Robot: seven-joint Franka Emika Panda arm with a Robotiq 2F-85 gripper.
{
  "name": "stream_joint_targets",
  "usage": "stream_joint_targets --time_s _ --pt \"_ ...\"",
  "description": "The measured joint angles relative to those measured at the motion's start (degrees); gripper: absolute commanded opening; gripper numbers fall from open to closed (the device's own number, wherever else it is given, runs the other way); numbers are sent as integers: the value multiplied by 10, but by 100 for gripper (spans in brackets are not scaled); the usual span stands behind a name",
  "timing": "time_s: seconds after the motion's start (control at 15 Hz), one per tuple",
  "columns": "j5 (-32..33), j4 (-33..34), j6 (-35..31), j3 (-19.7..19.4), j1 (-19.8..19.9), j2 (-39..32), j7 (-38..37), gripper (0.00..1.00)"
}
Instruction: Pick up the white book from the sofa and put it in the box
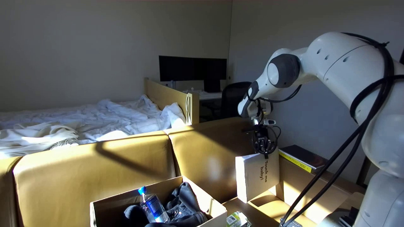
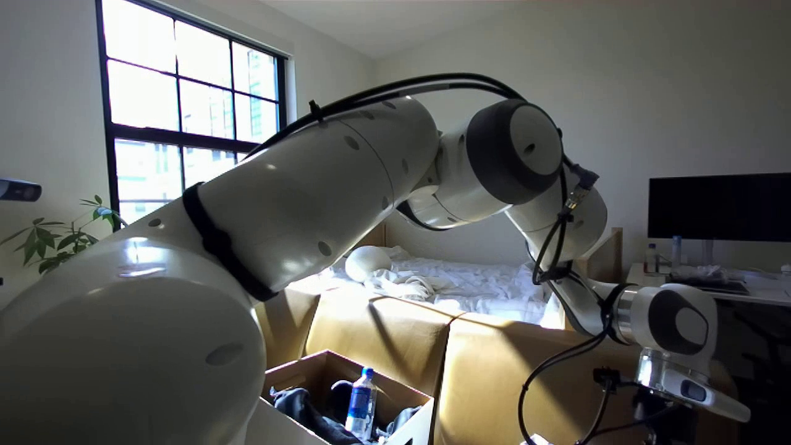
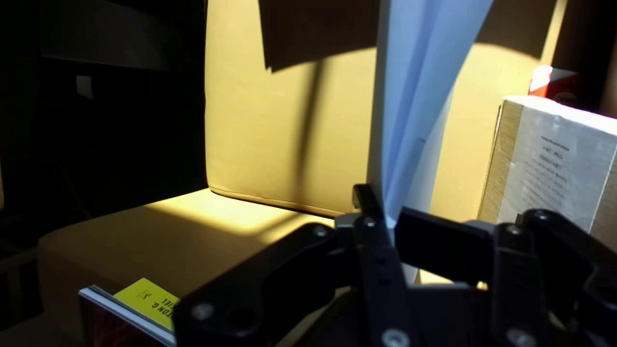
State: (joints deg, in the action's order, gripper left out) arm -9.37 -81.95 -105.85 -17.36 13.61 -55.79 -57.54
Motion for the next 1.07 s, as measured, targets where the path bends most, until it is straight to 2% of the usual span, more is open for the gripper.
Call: stream_joint_targets --time_s 0.33,0.53,0.73,1.07 --pt "64 -119 -32 -28 -56 133 -5 1" --pt "137 -200 -89 -50 -103 217 -50 1" --pt "215 -285 -154 -56 -145 305 -119 1" --pt "288 -432 -290 -74 -213 456 -216 1"
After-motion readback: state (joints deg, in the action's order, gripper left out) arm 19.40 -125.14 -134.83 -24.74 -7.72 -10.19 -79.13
